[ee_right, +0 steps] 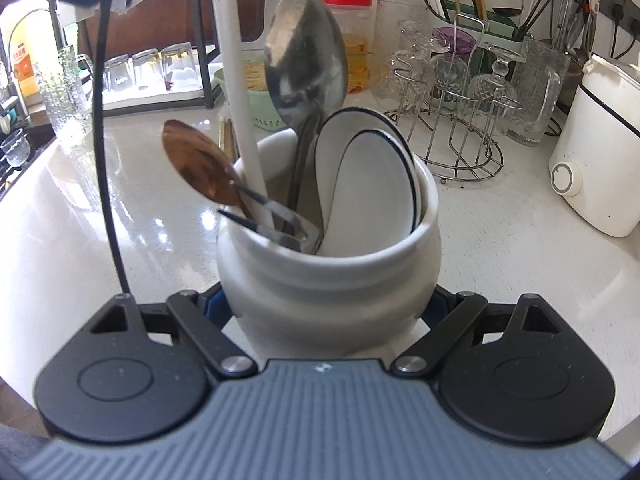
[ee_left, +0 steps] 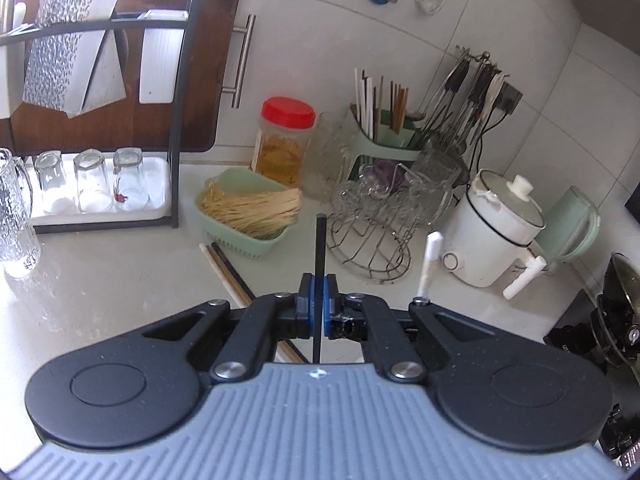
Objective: Organize utensils
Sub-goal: 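Lift the black chopstick with the left tool and lower it into the mug, then open the left tool to release the black chopstick and withdraw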
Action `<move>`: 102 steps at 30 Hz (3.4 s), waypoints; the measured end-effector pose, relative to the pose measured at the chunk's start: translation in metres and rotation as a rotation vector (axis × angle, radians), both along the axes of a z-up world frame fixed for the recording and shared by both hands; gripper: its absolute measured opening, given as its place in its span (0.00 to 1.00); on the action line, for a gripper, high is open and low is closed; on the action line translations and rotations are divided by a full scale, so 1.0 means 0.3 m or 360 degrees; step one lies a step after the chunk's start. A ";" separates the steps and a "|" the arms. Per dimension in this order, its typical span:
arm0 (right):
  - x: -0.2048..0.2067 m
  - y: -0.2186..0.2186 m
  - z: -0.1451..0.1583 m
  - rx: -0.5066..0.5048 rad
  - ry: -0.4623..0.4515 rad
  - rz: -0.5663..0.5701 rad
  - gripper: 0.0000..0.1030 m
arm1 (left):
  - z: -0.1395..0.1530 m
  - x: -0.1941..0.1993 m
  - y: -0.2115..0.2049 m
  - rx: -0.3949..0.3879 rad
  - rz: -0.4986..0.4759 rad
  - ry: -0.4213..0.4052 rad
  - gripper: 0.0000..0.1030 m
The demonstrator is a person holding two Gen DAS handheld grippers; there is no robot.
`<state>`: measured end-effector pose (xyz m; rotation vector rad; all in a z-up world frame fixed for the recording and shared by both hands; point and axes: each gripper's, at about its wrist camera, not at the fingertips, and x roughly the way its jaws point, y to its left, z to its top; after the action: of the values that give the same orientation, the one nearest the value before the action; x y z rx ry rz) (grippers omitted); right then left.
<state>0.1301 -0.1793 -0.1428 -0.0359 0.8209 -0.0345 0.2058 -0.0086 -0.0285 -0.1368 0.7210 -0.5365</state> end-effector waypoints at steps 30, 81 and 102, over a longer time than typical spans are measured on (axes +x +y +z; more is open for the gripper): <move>-0.011 0.000 -0.004 0.0008 -0.0036 -0.0013 0.89 | 0.435 -0.103 -0.052 -0.0308 -0.0165 -0.0329 0.04; -0.014 -0.011 -0.010 0.0040 -0.0057 -0.0029 0.88 | 0.005 -0.101 -0.302 0.0166 -0.0498 -0.0261 0.04; -0.012 -0.012 -0.012 0.0035 -0.0050 -0.0029 0.89 | 0.046 -0.056 -0.341 0.0258 -0.0487 -0.0105 0.05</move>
<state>0.1263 -0.1829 -0.1465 -0.0073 0.7902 -0.0433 0.1889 -0.1109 -0.0147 0.1443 0.7222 -0.7673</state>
